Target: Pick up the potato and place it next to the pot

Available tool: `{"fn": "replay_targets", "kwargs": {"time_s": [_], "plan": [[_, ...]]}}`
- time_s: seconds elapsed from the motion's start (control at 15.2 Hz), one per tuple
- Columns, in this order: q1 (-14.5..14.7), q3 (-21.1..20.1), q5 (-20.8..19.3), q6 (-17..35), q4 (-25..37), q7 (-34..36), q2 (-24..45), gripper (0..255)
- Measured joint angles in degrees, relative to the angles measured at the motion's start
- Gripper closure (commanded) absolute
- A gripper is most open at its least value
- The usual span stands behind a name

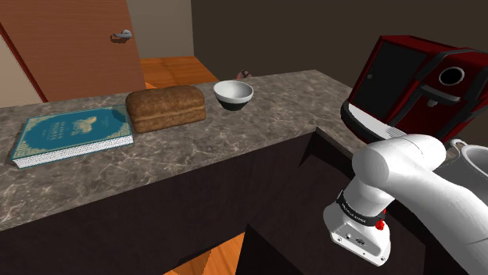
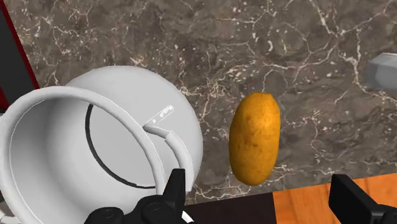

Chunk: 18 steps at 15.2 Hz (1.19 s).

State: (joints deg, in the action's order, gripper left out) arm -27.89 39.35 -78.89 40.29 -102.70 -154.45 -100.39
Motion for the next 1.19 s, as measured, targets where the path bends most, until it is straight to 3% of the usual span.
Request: {"fn": "replay_targets", "kwargs": {"time_s": [0.13,0.2,0.53,0.79,1.19], "plan": [[-0.5,0.3,-0.8,0.1,-1.1,-2.5,-0.9,0],[-2.5,1.8,-0.2,1.3,-2.9,-3.8,-1.3,0],[-15.3,12.5,4.7,11.3,-11.3,-2.6,-1.5,0],[-24.5,20.8,5.9,18.7,-17.5,-1.0,-1.4,0],[-31.0,23.3,5.8,27.0,-22.5,-0.8,-1.7,0]]}}
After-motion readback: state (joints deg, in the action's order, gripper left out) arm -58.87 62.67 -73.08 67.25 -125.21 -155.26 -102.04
